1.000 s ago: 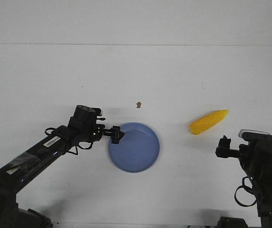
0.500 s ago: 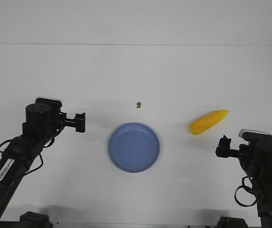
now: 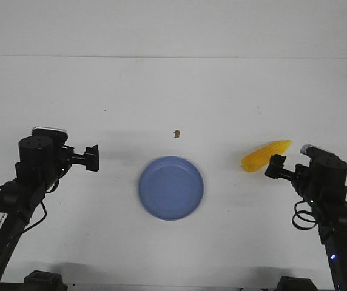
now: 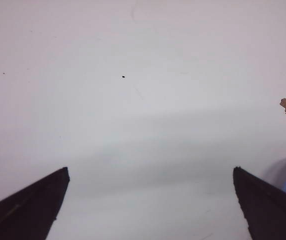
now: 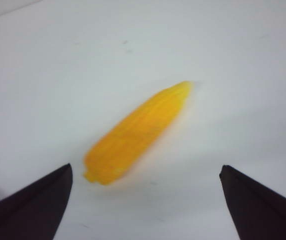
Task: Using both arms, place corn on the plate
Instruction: 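Lower the right gripper onto the yellow corn cob and grasp it, then carry the corn with the right gripper and set it on the plate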
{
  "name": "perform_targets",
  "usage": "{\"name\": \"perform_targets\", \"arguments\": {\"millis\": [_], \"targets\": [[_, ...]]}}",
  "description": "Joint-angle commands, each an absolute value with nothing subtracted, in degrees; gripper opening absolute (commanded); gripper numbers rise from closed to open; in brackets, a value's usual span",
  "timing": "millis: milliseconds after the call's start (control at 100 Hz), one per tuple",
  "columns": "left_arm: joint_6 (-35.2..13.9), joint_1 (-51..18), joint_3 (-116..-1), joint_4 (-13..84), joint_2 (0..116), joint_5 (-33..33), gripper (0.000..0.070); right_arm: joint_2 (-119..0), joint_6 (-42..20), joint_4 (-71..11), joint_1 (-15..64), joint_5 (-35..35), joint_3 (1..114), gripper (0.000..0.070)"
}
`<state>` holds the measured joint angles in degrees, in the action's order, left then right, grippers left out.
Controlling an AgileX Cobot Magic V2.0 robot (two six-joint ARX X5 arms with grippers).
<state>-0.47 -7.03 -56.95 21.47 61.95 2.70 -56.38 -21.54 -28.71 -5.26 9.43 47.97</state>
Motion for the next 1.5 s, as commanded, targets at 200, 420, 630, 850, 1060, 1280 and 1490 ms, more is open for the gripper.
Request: {"name": "perform_targets", "arguments": {"millis": [200,420,630,850,1060,1280,1490], "targets": [[0.47,-7.14,-57.91,21.34,62.67,2.52,0.0700,-70.70,-27.05,-18.74,-5.28,11.60,48.80,0.0614],[0.45,-7.14,-57.91,21.37,62.67,2.52,0.0700,-79.94,-30.57,-11.55,-5.28,14.26,48.86,0.0589],[0.45,-7.14,-57.91,21.37,62.67,2.52,0.0700,-85.76,-31.59,-8.71,-5.26,15.09,48.90,0.0585],[0.45,-7.14,-57.91,21.34,62.67,2.52,0.0700,-87.83,-31.51,-7.81,-5.26,16.62,48.97,0.0263],[0.45,-7.14,-57.91,21.39,62.67,2.52,0.0700,-87.31,-31.51,-7.22,-4.73,21.82,49.74,0.0177],[0.45,-7.14,-57.91,21.39,62.65,2.52,0.0700,-80.88,-29.67,-10.85,2.94,26.04,52.21,0.0177],[0.45,-7.14,-57.91,21.39,62.65,2.52,0.0700,-76.62,-23.90,-12.51,17.96,21.23,52.53,0.0181]]}}
